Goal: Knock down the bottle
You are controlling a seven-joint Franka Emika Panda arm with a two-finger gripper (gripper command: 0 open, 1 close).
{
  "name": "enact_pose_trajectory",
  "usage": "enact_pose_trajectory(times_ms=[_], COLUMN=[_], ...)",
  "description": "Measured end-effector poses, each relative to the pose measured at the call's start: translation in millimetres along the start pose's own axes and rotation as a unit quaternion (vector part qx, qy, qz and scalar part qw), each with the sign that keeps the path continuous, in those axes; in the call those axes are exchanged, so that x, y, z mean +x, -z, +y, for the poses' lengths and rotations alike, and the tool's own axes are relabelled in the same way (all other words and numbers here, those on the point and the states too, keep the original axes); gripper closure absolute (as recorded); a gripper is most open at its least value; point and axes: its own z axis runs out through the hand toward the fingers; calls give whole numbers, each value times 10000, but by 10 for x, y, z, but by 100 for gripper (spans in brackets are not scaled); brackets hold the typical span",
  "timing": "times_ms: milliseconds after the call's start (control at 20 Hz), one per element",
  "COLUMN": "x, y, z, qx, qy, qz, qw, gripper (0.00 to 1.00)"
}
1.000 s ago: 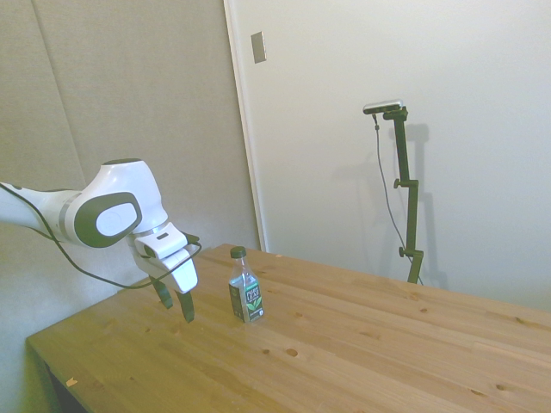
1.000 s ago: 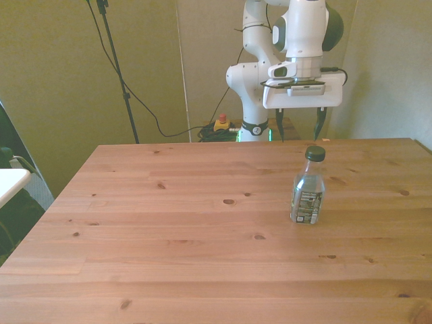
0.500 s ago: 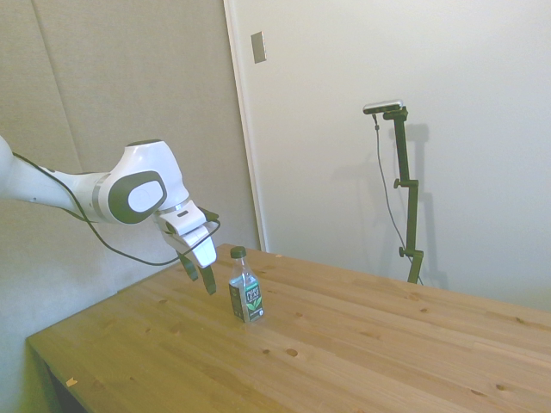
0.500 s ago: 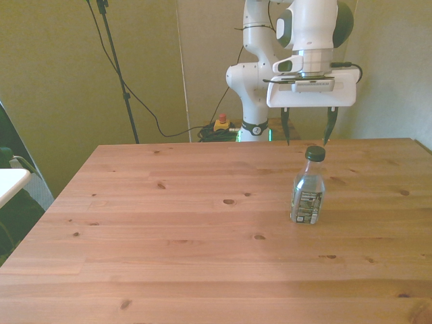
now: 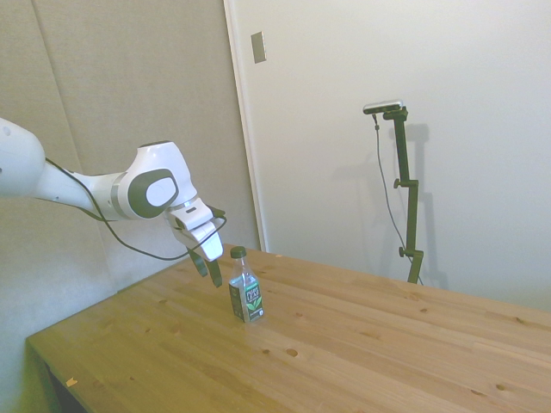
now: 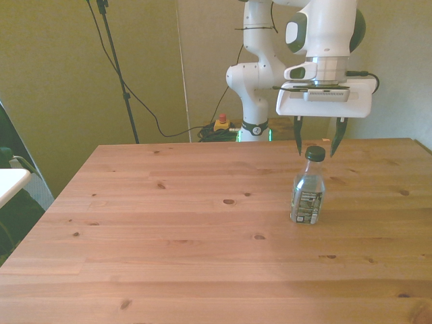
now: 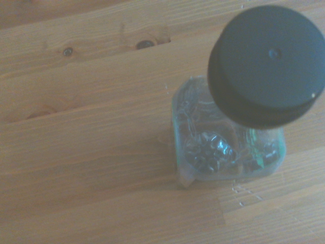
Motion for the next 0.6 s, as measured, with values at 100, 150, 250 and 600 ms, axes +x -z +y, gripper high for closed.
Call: enact_pose_trajectory(times_ms=[100,150,250,600], x=[26,43,90,200], y=[5,15,54,51], z=[-14,-15,-21,-77], qx=[3,7,21,29], qy=[-25,-40,-78,-150], qz=[-1,3,14,11], qw=[10000,10000,10000,9999], gripper=[100,100,100,100])
